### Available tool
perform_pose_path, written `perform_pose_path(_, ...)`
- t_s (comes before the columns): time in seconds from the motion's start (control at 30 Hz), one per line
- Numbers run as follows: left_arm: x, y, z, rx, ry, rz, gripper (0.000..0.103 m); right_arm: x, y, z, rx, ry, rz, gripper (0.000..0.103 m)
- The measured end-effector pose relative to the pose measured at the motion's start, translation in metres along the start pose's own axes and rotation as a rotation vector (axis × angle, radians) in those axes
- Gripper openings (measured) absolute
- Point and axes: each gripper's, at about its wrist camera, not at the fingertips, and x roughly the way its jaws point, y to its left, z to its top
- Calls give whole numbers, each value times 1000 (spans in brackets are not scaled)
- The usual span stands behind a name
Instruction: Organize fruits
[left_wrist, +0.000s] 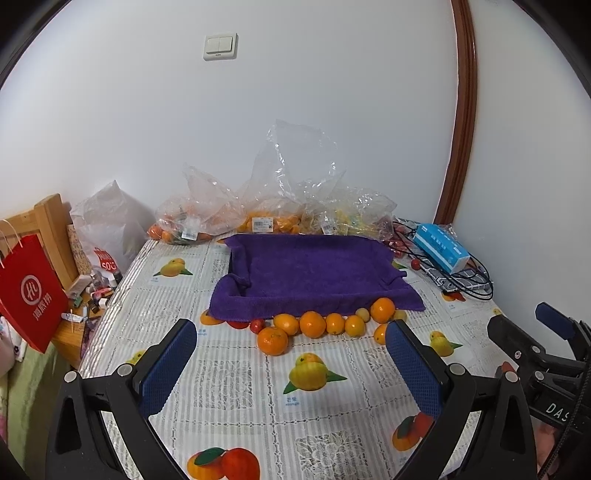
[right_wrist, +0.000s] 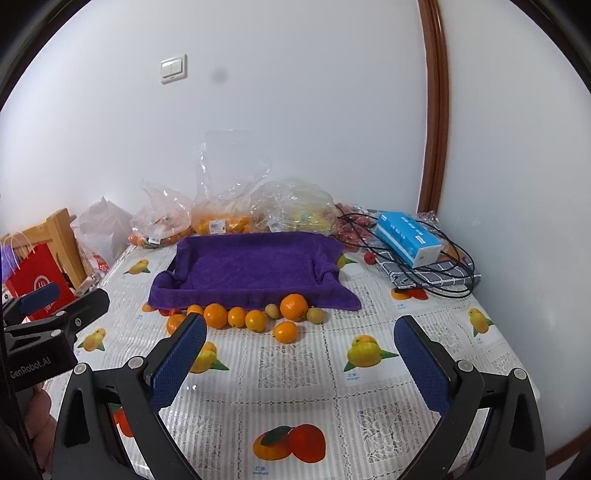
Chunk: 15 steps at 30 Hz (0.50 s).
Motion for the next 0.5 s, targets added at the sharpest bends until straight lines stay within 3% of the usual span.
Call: perform_pose_path(0.5, 0, 1, 2, 2, -5, -6, 103, 1, 4, 0, 11, -5, 11, 101)
